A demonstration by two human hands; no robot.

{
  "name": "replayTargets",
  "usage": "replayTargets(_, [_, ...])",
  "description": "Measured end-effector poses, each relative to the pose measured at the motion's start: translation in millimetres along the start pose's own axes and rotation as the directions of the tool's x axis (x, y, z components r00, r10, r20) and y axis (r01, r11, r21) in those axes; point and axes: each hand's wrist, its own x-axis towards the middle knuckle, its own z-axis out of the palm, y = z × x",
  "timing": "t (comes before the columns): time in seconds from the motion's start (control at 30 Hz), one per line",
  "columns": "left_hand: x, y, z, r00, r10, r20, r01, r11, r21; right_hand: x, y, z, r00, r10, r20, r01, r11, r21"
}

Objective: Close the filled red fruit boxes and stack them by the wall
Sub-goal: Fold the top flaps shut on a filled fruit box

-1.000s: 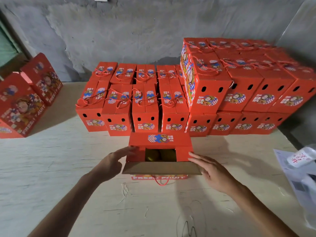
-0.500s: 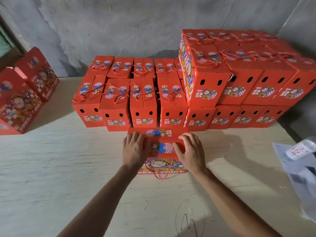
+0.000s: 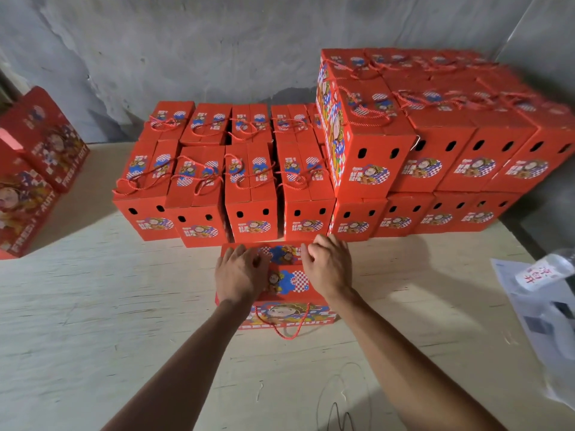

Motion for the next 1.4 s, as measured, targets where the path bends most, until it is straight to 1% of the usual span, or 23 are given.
replayTargets(0.13, [12.1,5.8,1.7,0.995,-0.023,0.098,0.022,1.0,0.014,3.3,3.5,-0.5,0.998,-0.019,0.052,0.018,1.0,0.011])
replayTargets(0.2, [11.8,6.6,3.6,0.995,0.036,0.089,-0.041,0.998,0.051,4.4,4.7,1.2,0.996,-0.033,0.089,0.034,0.999,-0.006])
replayTargets(0.27, [9.5,5.7,5.3,0.992,0.087,0.088,-0.098,0.987,0.128,4.9,3.1,5.2,0.981,-0.043,0.191,0.047,0.999,-0.021])
replayTargets(0.3, [9.0,5.7,7.8,0.992,0.07,0.104,-0.088,0.981,0.174,5.3,2.9,6.9,0.967,-0.036,0.252,0.042,0.999,-0.019])
replayTargets(0.33, [9.3,5.3,9.8,0.989,0.017,0.148,-0.048,0.977,0.208,5.9,2.5,8.1,0.95,-0.027,0.31,0.034,0.999,-0.018])
replayTargets(0.4, [13.5,5.1,11.0,0.957,-0.133,0.258,0.069,0.968,0.241,8.4,2.0,9.7,0.922,-0.018,0.387,0.036,0.998,-0.041])
replayTargets(0.43, [16.3,5.1,11.4,0.942,-0.172,0.288,0.102,0.965,0.242,9.6,2.0,10.2,0.916,-0.01,0.4,0.04,0.997,-0.066])
replayTargets(0.5, [19.5,4.9,12.9,0.937,-0.17,0.304,0.101,0.968,0.23,11.8,0.5,9.2,0.922,0.011,0.387,0.038,0.992,-0.121])
replayTargets(0.6, [21.2,3.6,11.9,0.944,-0.128,0.305,0.069,0.978,0.196,15.5,-4.3,6.9,0.923,0.053,0.381,0.01,0.987,-0.161])
replayTargets(0.67, [26.2,-1.4,12.3,0.945,-0.072,0.32,0.017,0.985,0.174,18.6,-10.2,4.0,0.899,0.123,0.421,-0.045,0.98,-0.192])
replayTargets(0.77, [36.2,-11.6,8.4,0.933,0.119,0.339,-0.162,0.982,0.102,13.0,-22.7,-2.1,0.871,0.241,0.428,-0.124,0.951,-0.284])
replayTargets(0.83, [41.1,-19.5,6.4,0.924,0.249,0.291,-0.272,0.961,0.04,4.7,-32.5,-5.9,0.866,0.281,0.414,-0.151,0.935,-0.32])
replayTargets(0.9, [44.6,-25.7,5.8,0.942,0.262,0.211,-0.284,0.955,0.086,-4.3,-37.4,-10.6,0.84,0.324,0.436,-0.192,0.928,-0.319])
replayTargets(0.97, [44.7,-31.1,5.9,0.973,0.187,0.136,-0.208,0.965,0.159,-16.7,-36.8,-15.9,0.802,0.361,0.476,-0.258,0.928,-0.269])
replayTargets(1.07, [37.3,-36.4,2.8,0.997,0.044,0.069,-0.054,0.988,0.146,-40.1,-35.9,-23.6,0.759,0.392,0.519,-0.332,0.92,-0.21])
replayTargets(1.13, [22.8,-36.5,-3.1,0.985,-0.162,0.06,0.16,0.987,0.028,-50.7,-39.9,-25.7,0.732,0.413,0.542,-0.396,0.905,-0.154])
replayTargets(1.17, [12.4,-35.5,-6.0,0.953,-0.293,0.08,0.3,0.949,-0.092,-52.7,-42.0,-25.9,0.724,0.423,0.545,-0.447,0.889,-0.095])
replayTargets(1.2, [0.4,-34.1,-8.4,0.9,-0.417,0.124,0.435,0.869,-0.236,-52.1,-43.9,-26.4,0.709,0.433,0.557,-0.504,0.863,-0.03])
replayTargets(1.23, [-12.3,-32.4,-11.0,0.837,-0.517,0.18,0.545,0.751,-0.374,-49.4,-45.5,-27.2,0.688,0.438,0.579,-0.558,0.829,0.036])
replayTargets(1.27, [-23.6,-30.7,-13.9,0.774,-0.584,0.244,0.619,0.619,-0.483,-45.6,-46.6,-27.7,0.664,0.434,0.609,-0.603,0.793,0.092])
replayTargets(1.3, [-34.6,-28.8,-17.5,0.728,-0.613,0.308,0.661,0.508,-0.552,-41.8,-48.5,-28.5,0.649,0.422,0.633,-0.63,0.765,0.136])
replayTargets(1.33, [-44.4,-26.4,-21.1,0.699,-0.619,0.359,0.686,0.437,-0.582,-38.6,-51.7,-29.6,0.648,0.411,0.642,-0.644,0.745,0.173])
replayTargets(1.4, [-60.9,-23.1,-27.4,0.651,-0.619,0.44,0.739,0.384,-0.553,-37.4,-58.4,-26.2,0.672,0.41,0.617,-0.646,0.731,0.218])
